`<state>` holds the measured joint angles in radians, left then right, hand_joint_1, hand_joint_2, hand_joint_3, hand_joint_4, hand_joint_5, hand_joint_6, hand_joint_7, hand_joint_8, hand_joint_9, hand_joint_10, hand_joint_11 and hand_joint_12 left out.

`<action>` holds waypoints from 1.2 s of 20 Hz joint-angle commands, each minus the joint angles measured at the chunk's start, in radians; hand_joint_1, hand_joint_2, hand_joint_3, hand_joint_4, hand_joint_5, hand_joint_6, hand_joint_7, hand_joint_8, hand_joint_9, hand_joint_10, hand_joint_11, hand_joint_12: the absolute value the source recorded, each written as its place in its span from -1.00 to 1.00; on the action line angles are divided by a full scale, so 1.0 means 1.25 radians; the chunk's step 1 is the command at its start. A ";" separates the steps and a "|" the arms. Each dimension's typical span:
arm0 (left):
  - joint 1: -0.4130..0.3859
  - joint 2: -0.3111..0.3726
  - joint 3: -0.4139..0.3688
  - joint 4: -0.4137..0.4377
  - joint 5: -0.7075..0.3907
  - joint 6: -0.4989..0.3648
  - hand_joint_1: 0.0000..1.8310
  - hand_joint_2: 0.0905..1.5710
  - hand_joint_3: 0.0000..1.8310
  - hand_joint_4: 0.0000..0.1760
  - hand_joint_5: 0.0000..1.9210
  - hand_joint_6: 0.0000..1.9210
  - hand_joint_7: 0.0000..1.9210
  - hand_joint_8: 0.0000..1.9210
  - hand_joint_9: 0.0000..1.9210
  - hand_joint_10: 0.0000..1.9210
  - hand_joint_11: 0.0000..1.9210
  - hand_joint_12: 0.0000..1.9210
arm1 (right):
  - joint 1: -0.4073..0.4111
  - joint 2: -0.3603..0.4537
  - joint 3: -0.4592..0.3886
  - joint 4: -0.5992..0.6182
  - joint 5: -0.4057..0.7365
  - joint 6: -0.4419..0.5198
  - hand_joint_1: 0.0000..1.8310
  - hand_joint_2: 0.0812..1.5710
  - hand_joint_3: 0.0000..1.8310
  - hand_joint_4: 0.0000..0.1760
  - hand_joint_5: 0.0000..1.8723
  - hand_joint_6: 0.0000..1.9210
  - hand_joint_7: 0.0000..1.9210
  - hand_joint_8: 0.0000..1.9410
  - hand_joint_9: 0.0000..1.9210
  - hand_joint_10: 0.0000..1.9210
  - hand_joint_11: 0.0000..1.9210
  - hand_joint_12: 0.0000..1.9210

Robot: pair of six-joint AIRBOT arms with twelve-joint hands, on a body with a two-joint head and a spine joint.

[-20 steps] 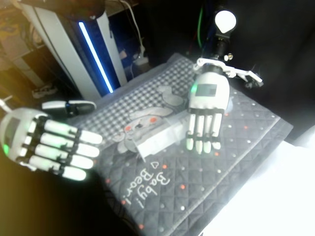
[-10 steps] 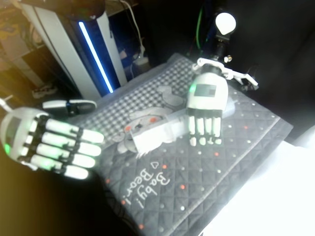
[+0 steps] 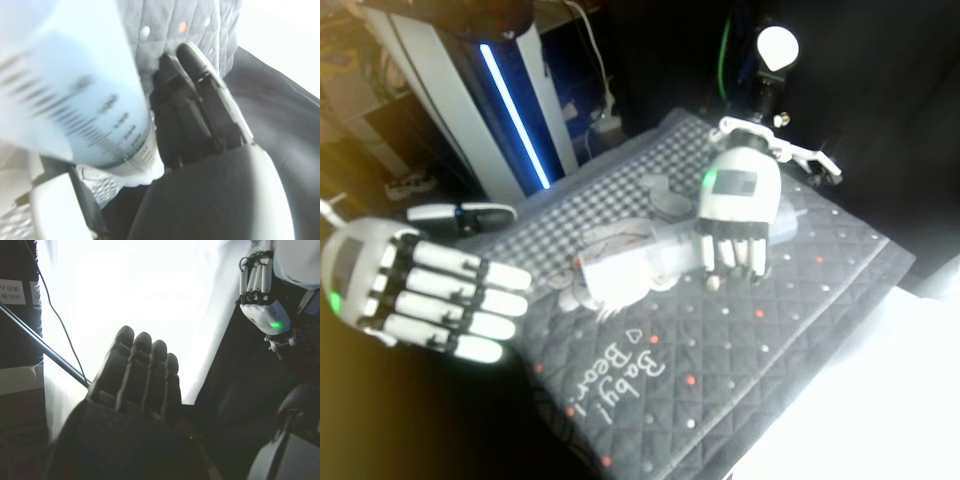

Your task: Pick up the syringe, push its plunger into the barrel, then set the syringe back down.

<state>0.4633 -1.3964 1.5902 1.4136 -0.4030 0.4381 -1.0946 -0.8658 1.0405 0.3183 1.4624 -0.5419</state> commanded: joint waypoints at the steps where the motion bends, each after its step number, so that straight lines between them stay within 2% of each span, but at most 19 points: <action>1: 0.029 -0.017 -0.001 0.055 0.027 0.042 0.52 0.32 -1.00 -1.00 -0.09 0.05 0.15 -0.19 0.15 0.02 -0.08 0.20 | 0.003 0.007 -0.001 0.009 0.107 0.007 -0.13 -0.21 -1.00 -1.00 -0.67 -1.00 -0.60 -0.99 -0.63 -0.99 -0.72 -0.98; 4: 0.031 -0.010 0.003 0.009 0.029 0.042 0.52 0.31 -1.00 -1.00 -0.03 0.02 0.18 -0.25 0.11 0.01 -0.16 0.21 | 0.003 0.008 -0.001 0.009 0.108 0.007 -0.13 -0.22 -1.00 -1.00 -0.67 -1.00 -0.60 -0.99 -0.64 -0.99 -0.72 -0.99; 5: 0.034 -0.006 0.003 -0.026 0.029 0.042 0.52 0.30 -1.00 -1.00 -0.01 0.02 0.20 -0.30 0.10 -0.02 -0.16 0.18 | 0.003 0.008 -0.001 0.009 0.108 0.007 -0.14 -0.22 -1.00 -1.00 -0.66 -1.00 -0.59 -0.99 -0.64 -1.00 -0.72 -0.99; 6: 0.037 -0.001 0.004 -0.054 0.029 0.042 0.53 0.28 -1.00 -1.00 0.03 -0.02 0.30 -0.49 0.16 -0.07 -0.11 0.23 | 0.003 0.008 -0.001 0.009 0.108 0.007 -0.14 -0.22 -1.00 -1.00 -0.66 -1.00 -0.58 -0.99 -0.64 -1.00 -0.73 -0.99; 8: 0.043 0.002 0.006 -0.081 0.028 0.042 0.53 0.26 -1.00 -1.00 0.04 -0.03 0.34 -0.56 0.18 -0.09 -0.09 0.27 | 0.003 0.008 -0.001 0.009 0.108 0.007 -0.13 -0.21 -1.00 -1.00 -0.66 -1.00 -0.58 -0.99 -0.64 -1.00 -0.73 -0.99; 9: 0.048 0.002 0.008 -0.100 0.026 0.042 0.41 0.28 -1.00 -1.00 0.06 -0.03 0.33 -0.48 0.14 -0.14 -0.07 0.34 | 0.003 0.008 -0.001 0.009 0.108 0.007 -0.12 -0.22 -1.00 -1.00 -0.66 -1.00 -0.58 -0.99 -0.64 -1.00 -0.73 -0.99; 10: 0.052 0.002 0.011 -0.119 0.023 0.042 0.56 0.22 -1.00 -1.00 -0.14 0.36 0.05 0.17 0.05 0.36 -0.05 0.58 | 0.003 0.008 -0.001 0.009 0.108 0.007 -0.12 -0.22 -1.00 -1.00 -0.65 -1.00 -0.58 -0.99 -0.64 -1.00 -0.74 -0.99; 12: 0.062 0.001 0.017 -0.172 0.011 0.042 0.64 0.23 -1.00 -1.00 -0.28 0.88 -0.09 0.84 0.03 0.89 0.01 0.89 | 0.003 0.008 -0.001 0.009 0.108 0.007 -0.14 -0.23 -1.00 -1.00 -0.65 -1.00 -0.58 -0.99 -0.64 -1.00 -0.74 -0.99; 13: 0.064 0.001 0.018 -0.193 0.006 0.042 0.66 0.23 -1.00 -0.57 -0.28 0.98 -0.09 0.97 0.04 0.98 0.05 0.98 | 0.003 0.008 -0.001 0.009 0.108 0.007 -0.14 -0.23 -1.00 -1.00 -0.66 -1.00 -0.58 -1.00 -0.64 -1.00 -0.73 -0.99; 15: 0.066 0.002 0.019 -0.204 -0.003 0.042 0.66 0.28 -0.98 -0.27 -0.32 1.00 -0.08 1.00 0.05 1.00 0.11 1.00 | 0.003 0.008 -0.001 0.009 0.108 0.007 -0.15 -0.23 -1.00 -1.00 -0.66 -1.00 -0.58 -1.00 -0.64 -1.00 -0.71 -0.99; 16: 0.065 0.003 0.019 -0.204 -0.005 0.042 0.66 0.30 -0.98 -0.31 -0.33 1.00 -0.06 1.00 0.07 1.00 0.12 1.00 | 0.002 0.008 -0.001 0.009 0.108 0.007 -0.13 -0.23 -1.00 -1.00 -0.65 -1.00 -0.58 -1.00 -0.65 -1.00 -0.73 -0.99; 17: 0.064 0.003 0.019 -0.204 -0.006 0.042 0.63 0.33 -0.98 0.18 -0.33 1.00 -0.04 1.00 0.10 1.00 0.14 1.00 | 0.002 0.008 -0.001 0.009 0.108 0.007 -0.13 -0.24 -1.00 -1.00 -0.65 -1.00 -0.58 -1.00 -0.65 -1.00 -0.74 -1.00; 18: 0.062 0.004 0.019 -0.207 -0.010 0.042 0.60 0.35 -0.98 0.23 -0.34 1.00 -0.04 0.99 0.08 0.99 0.11 1.00 | 0.002 0.008 -0.001 0.009 0.108 0.007 -0.13 -0.23 -1.00 -1.00 -0.65 -1.00 -0.59 -1.00 -0.65 -1.00 -0.74 -1.00; 19: 0.062 0.004 0.019 -0.215 -0.013 0.042 0.50 0.40 -0.92 -0.12 -0.38 1.00 -0.12 0.54 0.03 0.90 0.04 0.95 | 0.002 0.008 -0.001 0.009 0.108 0.007 -0.13 -0.24 -1.00 -1.00 -0.65 -1.00 -0.59 -1.00 -0.64 -1.00 -0.74 -1.00; 20: 0.062 0.004 0.018 -0.223 -0.019 0.042 0.50 0.40 -0.92 -0.12 -0.38 1.00 -0.12 0.54 0.03 0.90 0.04 0.95 | 0.002 0.008 -0.001 0.009 0.108 0.007 -0.13 -0.24 -1.00 -1.00 -0.65 -1.00 -0.59 -1.00 -0.64 -1.00 -0.74 -1.00; 21: 0.062 0.004 0.016 -0.224 -0.025 0.042 0.49 0.35 -0.89 -1.00 -0.33 0.86 -0.07 0.30 -0.01 0.72 -0.04 0.84 | 0.002 0.008 -0.001 0.009 0.108 0.007 -0.12 -0.24 -1.00 -1.00 -0.65 -1.00 -0.57 -0.99 -0.65 -1.00 -0.74 -1.00; 22: 0.062 0.003 0.016 -0.224 -0.028 0.042 0.49 0.35 -0.89 -1.00 -0.33 0.86 -0.07 0.30 -0.01 0.72 -0.04 0.84 | 0.002 0.007 -0.001 0.009 0.108 0.007 -0.12 -0.24 -1.00 -1.00 -0.65 -1.00 -0.57 -0.99 -0.65 -1.00 -0.74 -1.00; 23: 0.062 0.002 0.015 -0.225 -0.032 0.042 0.34 0.40 -0.94 -1.00 -0.18 0.32 0.05 0.12 -0.08 0.44 -0.16 0.67 | 0.002 0.007 -0.001 0.009 0.108 0.007 -0.12 -0.24 -1.00 -1.00 -0.65 -1.00 -0.56 -0.99 -0.67 -1.00 -0.74 -1.00; 24: 0.062 0.001 0.013 -0.226 -0.039 0.042 0.34 0.40 -0.94 -1.00 -0.18 0.32 0.05 0.12 -0.08 0.44 -0.16 0.67 | 0.002 0.007 -0.002 0.009 0.108 0.007 -0.12 -0.24 -1.00 -1.00 -0.65 -1.00 -0.56 -0.99 -0.67 -1.00 -0.74 -1.00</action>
<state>0.5194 -1.3750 1.6169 1.0931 -0.4263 0.4572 -1.0966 -0.8646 1.0367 0.3183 1.4662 -0.5415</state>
